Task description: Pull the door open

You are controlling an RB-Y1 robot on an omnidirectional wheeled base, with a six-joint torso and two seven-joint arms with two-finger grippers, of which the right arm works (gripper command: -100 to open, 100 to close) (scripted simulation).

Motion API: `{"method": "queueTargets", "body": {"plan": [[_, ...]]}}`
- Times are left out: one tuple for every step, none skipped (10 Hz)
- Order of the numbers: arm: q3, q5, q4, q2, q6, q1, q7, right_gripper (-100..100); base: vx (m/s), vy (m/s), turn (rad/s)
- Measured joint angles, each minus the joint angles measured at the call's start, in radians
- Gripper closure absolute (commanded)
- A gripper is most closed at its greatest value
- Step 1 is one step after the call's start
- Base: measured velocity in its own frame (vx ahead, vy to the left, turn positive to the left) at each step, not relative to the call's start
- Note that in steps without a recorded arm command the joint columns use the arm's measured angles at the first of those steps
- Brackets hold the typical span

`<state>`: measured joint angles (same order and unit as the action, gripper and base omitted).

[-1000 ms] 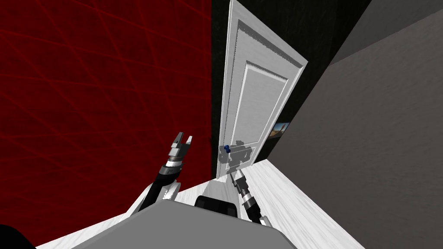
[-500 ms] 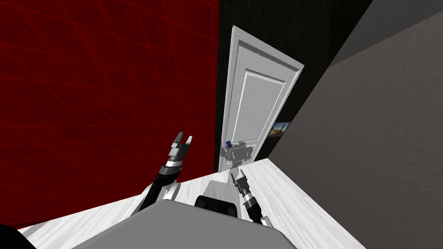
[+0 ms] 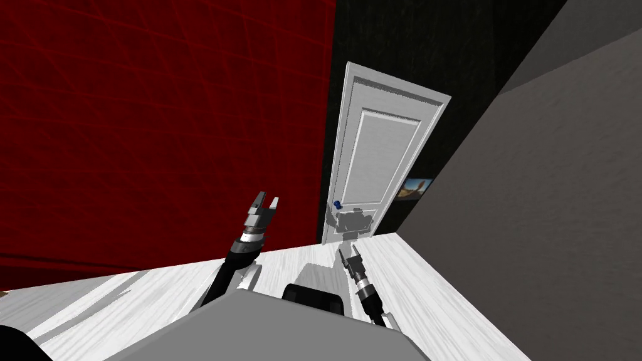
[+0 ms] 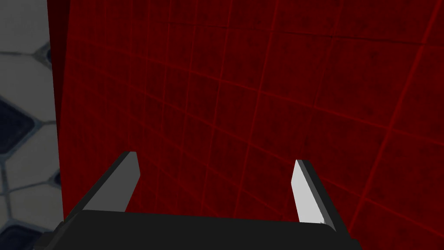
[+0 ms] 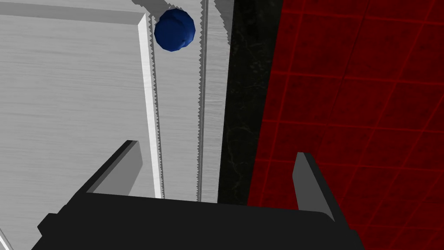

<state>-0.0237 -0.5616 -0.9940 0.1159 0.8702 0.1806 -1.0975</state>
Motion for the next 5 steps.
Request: {"method": "queueTargets", "body": {"plan": [[-0.011,0.016,0.009,0.005,-0.002,-0.003,-0.015,-100,-0.082,0.023,0.177],[-0.021,0.031,0.016,0.007,-0.007,-0.009,-0.031,-100,-0.025,0.024,0.224],[-0.031,0.047,0.026,0.01,-0.013,-0.017,-0.046,-100,0.022,0.025,0.22],[-0.043,0.065,0.041,0.016,-0.017,-0.03,-0.061,-100,0.049,0.019,0.188],[-0.053,0.079,0.045,0.016,-0.025,-0.036,-0.075,-100,0.071,0.019,0.149]]}}
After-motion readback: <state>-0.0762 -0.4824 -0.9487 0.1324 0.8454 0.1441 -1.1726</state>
